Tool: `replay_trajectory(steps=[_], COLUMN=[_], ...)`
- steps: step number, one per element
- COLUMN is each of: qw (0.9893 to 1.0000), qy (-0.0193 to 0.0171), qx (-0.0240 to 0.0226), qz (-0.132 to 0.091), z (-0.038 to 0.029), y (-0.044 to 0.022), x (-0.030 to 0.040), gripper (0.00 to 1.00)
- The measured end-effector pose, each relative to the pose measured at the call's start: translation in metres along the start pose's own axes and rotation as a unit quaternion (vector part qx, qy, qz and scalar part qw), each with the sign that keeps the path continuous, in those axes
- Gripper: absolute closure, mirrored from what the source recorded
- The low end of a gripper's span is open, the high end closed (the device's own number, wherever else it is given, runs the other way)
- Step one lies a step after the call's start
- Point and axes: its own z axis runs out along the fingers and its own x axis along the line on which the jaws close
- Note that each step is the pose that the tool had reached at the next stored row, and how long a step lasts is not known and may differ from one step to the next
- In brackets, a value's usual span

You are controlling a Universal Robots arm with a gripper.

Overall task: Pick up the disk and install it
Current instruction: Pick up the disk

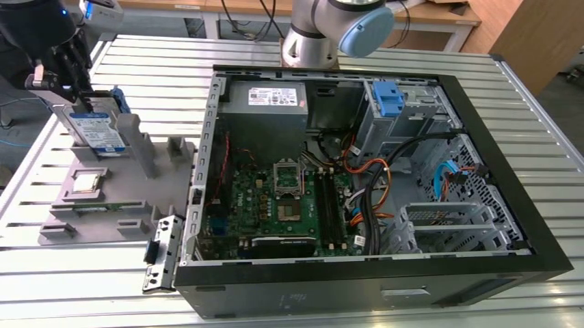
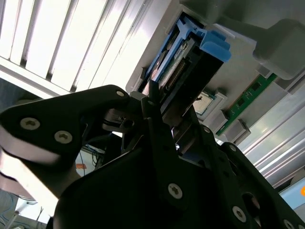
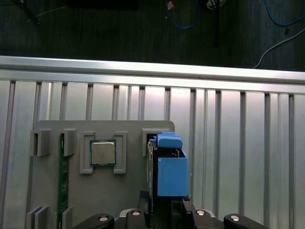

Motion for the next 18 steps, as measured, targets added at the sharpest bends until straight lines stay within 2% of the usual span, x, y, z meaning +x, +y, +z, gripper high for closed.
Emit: replay_trajectory(steps=[3,4,5,6,9,12,18], qw=[1.0,1.0,1.0,1.0,1.0,0.9998,0.9998], qy=[-0.0001,0.0,0.0,0.0,0.0,-0.0007,-0.0008], qx=[0.0001,0.0001,0.0,0.0,0.0001,0.0007,0.0009], qz=[0.0,0.0,0.0,0.0,0.0,0.019,0.02], z=[0.0001,0.0,0.0,0.0,0.0,0.0001,0.0003], y=[0.0,0.0,0.0,0.0,0.0,0.0,0.0], x=[0.0,0.0,0.0,0.0,0.0,0.0,0.0], gripper=[0.64,0.58,0.58,0.51,0.51,0.51,0.51])
